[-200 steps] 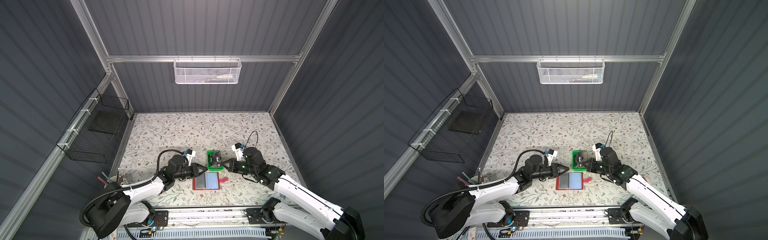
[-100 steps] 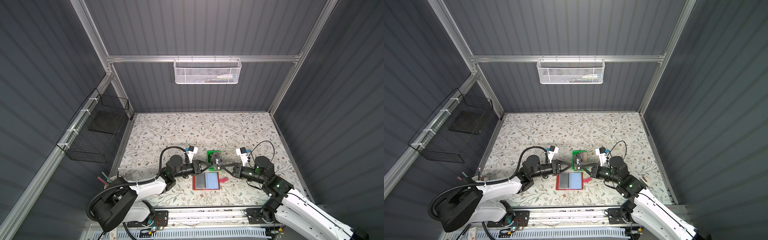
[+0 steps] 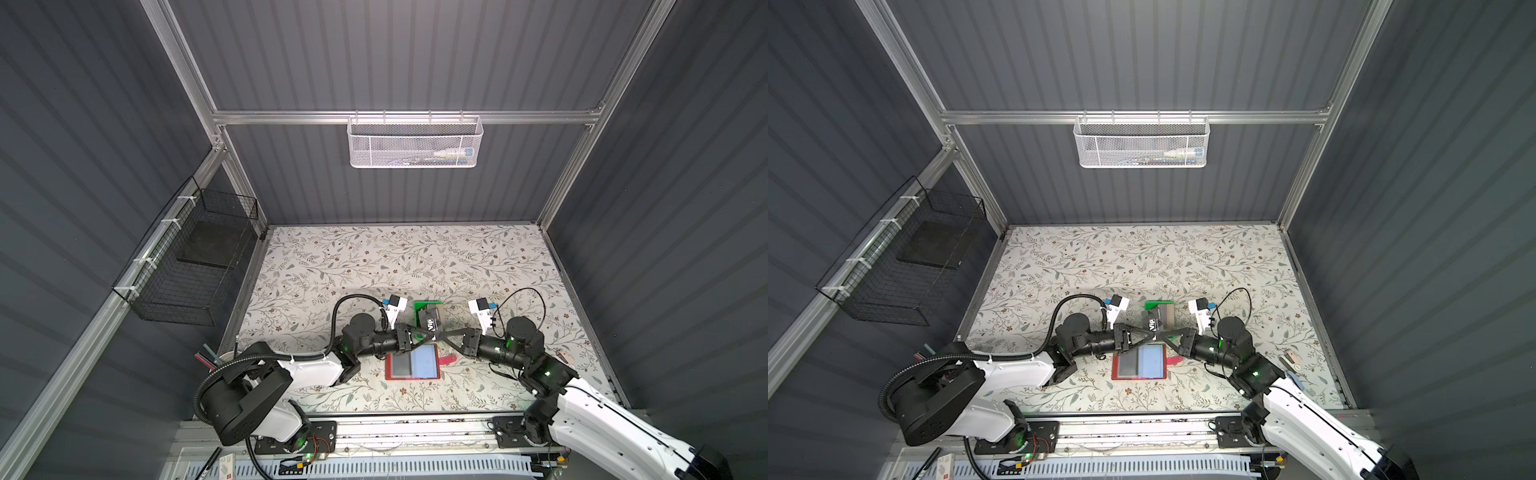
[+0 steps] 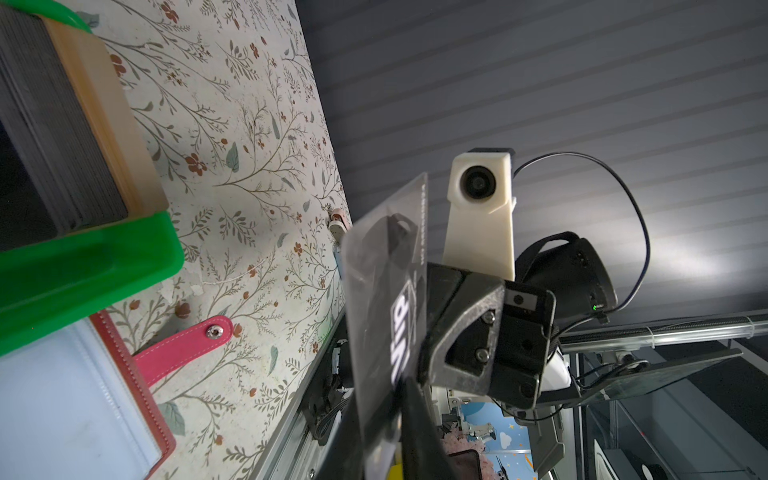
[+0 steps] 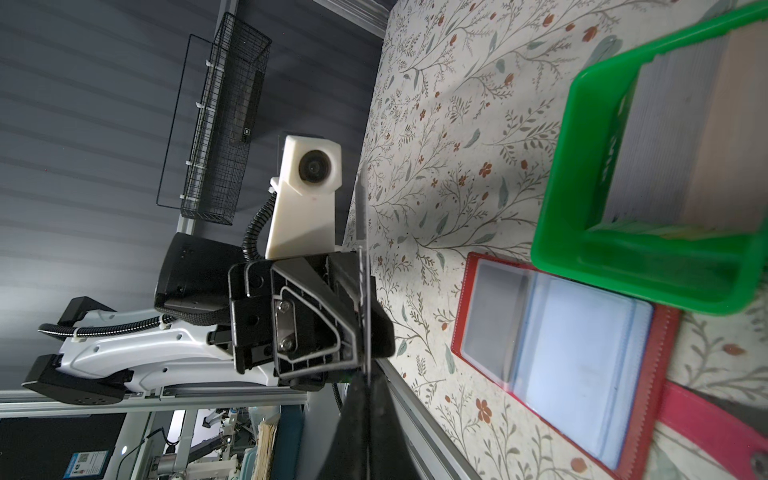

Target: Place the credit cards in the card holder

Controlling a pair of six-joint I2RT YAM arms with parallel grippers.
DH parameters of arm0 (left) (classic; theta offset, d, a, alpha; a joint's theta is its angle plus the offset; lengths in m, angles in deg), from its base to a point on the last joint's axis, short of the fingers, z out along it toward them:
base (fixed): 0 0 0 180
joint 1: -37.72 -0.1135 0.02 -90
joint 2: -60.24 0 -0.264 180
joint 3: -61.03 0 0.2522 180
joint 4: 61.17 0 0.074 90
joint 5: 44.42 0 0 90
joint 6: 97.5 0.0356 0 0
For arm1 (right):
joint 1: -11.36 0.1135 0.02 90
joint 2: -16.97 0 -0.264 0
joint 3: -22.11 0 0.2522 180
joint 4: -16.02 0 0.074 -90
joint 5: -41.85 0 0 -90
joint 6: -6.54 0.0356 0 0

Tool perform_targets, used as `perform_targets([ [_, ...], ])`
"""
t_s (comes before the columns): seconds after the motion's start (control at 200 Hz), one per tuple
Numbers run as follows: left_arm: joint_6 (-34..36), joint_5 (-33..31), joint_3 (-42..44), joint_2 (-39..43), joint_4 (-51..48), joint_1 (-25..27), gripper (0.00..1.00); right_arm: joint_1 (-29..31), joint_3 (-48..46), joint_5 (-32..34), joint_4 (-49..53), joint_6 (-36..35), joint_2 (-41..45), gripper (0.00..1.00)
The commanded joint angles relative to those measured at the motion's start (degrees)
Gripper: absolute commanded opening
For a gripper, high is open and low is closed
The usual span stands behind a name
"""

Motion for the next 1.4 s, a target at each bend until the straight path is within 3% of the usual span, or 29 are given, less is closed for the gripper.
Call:
perform_targets([
  [0.0, -0.1, -2.8, -1.6, 1.5, 0.8, 0.1, 0.11, 0.3, -0.2, 1.5, -0.4, -0.1, 0.1, 0.06],
  [0.195, 0.2, -5.0, -1.5, 2.5, -1.7, 0.1, 0.04, 0.3, 0.6, 2.6, 0.0, -1.4, -1.3, 0.28],
  [0.315, 2.2, -6.9, -1.3, 4.9, -8.1, 0.0, 0.03, 0.3, 3.2, 4.8, 6.0, -5.5, -1.4, 0.34],
  [0.465, 4.8, -8.4, -0.7, 9.0, -17.1, -0.7, 0.03, 1.1, 5.7, 8.4, 14.8, -8.9, -1.2, 0.36],
  [0.63, 5.9, -5.3, -0.5, 8.8, -18.9, -2.3, 0.03, 4.8, 7.2, 15.6, 24.1, -12.4, -0.2, 0.37],
  [0.76, 6.9, -2.4, -1.4, 9.3, -21.9, -2.4, 0.03, 6.5, 6.6, 19.0, 26.7, -11.2, -1.5, 0.35],
  [0.901, 9.6, -0.7, -1.2, 11.9, -28.2, -2.4, 0.04, 9.8, 6.3, 24.7, 28.1, -8.8, -2.9, 0.35],
  [0.996, 11.5, -0.7, 0.0, 13.4, -33.0, -2.3, 0.04, 10.2, 5.5, 25.2, 27.0, -7.9, -4.9, 0.33],
  [1.396, 12.7, -1.1, 4.2, 11.8, -31.0, -2.4, 0.07, 12.5, 1.7, 25.2, 20.9, -3.2, -6.8, 0.33],
])
